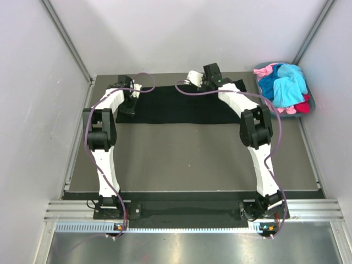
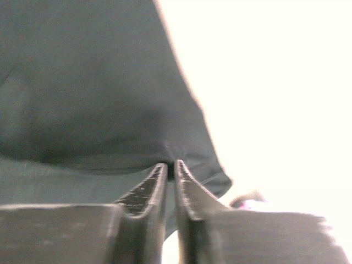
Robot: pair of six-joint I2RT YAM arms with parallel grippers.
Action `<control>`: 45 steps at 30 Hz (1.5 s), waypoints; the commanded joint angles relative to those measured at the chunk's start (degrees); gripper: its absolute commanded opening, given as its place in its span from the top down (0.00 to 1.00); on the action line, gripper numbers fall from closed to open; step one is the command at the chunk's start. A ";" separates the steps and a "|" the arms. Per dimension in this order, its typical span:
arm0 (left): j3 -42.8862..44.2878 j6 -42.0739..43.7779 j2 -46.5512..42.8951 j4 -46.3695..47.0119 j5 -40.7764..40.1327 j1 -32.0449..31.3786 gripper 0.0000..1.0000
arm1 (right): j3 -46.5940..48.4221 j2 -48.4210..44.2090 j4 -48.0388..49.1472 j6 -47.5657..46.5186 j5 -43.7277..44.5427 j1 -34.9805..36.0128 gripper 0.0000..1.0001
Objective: Fold and stack the t-shirts
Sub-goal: Fold the tshirt
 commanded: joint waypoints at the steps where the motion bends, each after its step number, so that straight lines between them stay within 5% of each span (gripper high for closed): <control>1: 0.00 -0.05 -4.47 -0.10 0.63 -0.15 0.80 | 2.10 0.58 15.67 0.89 9.02 1.84 0.75; 8: 1.84 5.83 -8.96 -2.20 5.73 -0.15 0.69 | -7.22 -10.23 22.20 6.77 17.29 0.44 0.41; 13: -1.40 22.93 -11.69 -5.28 6.44 -0.06 0.66 | -9.94 -16.63 9.12 19.50 13.27 -3.25 0.38; 19: -1.59 35.97 -8.80 -12.04 2.66 0.55 0.66 | -16.10 -20.34 -1.26 22.43 4.13 -5.28 0.39; 34: 2.91 38.98 0.00 -15.49 -0.33 0.55 0.65 | -18.91 -23.68 -5.93 24.54 1.65 -6.16 0.39; 37: 2.81 38.01 0.79 -13.64 -0.59 0.55 0.70 | -19.35 -24.12 -5.85 24.36 1.92 -6.24 0.38; 42: 1.24 36.87 -0.26 -13.99 -0.16 0.73 1.00 | -19.35 -23.60 -5.85 24.10 2.09 -6.77 0.39; 45: -2.19 37.39 -4.12 -13.55 1.86 0.90 1.00 | -18.13 -22.55 -5.85 24.54 2.01 -7.03 0.39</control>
